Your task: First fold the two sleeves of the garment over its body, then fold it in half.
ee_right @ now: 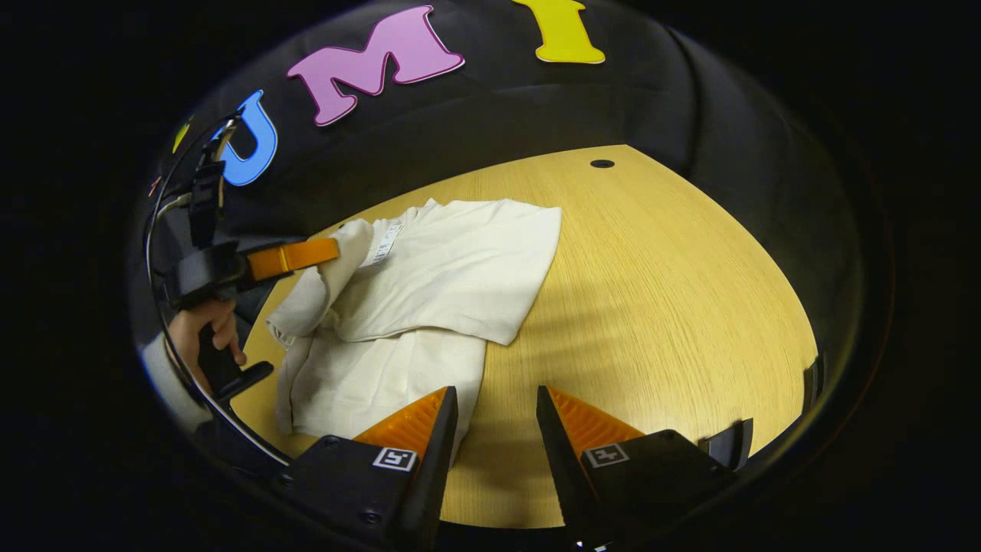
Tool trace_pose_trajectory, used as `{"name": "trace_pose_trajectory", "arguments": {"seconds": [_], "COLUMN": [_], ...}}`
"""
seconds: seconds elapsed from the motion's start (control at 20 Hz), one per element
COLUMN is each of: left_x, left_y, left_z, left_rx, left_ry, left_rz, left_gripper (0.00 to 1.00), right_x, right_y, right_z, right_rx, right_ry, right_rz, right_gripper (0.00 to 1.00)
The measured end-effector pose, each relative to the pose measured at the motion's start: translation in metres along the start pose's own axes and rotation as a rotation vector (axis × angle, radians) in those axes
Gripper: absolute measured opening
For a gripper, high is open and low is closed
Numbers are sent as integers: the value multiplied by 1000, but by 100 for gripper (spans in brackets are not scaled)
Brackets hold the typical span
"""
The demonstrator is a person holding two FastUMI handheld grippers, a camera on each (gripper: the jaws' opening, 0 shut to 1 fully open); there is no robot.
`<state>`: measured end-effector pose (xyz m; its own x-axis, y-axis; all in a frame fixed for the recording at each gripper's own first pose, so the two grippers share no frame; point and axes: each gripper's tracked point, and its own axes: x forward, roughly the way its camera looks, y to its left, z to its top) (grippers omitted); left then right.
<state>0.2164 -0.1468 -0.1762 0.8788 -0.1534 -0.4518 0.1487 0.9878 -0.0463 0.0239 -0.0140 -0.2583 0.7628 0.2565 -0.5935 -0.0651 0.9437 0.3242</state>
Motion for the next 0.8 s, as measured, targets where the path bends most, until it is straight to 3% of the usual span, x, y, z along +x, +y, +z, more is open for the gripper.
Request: {"name": "trace_pose_trajectory", "arguments": {"seconds": [0.15, 0.2, 0.25, 0.35, 0.4, 0.5, 0.6, 0.7, 0.8], "left_x": [20, 25, 29, 35, 38, 41, 42, 40, 38], "left_y": [-9, -10, -12, -12, -12, -15, -19, -15, -13], "left_z": [-19, -24, -28, -39, -42, -50, -53, -56, -59], "left_rx": [41, 52, 56, 59, 66, 87, 78, 67, 64], "left_ry": [49, 60, 63, 84, 94, 113, 118, 132, 143], "left_rz": [10, 15, 15, 25, 30, 26, 6, 20, 25], "left_gripper": [7, 12, 7, 7, 12, 8, 17, 46, 63], "right_x": [-2, -1, 0, 2, 2, 2, 3, 3, 3], "right_y": [-4, -6, -7, -6, -6, -4, -1, 2, 6], "right_z": [6, 6, 7, 7, 6, 5, 6, 5, 3], "right_rx": [15, 17, 20, 25, 25, 21, 17, 10, 7], "right_ry": [-15, -16, -15, -11, -7, -3, -3, -1, 3], "right_rz": [8, 6, 6, 7, 9, 10, 12, 14, 15], "right_gripper": [64, 64, 64, 64, 64, 64, 64, 64, 64]}}
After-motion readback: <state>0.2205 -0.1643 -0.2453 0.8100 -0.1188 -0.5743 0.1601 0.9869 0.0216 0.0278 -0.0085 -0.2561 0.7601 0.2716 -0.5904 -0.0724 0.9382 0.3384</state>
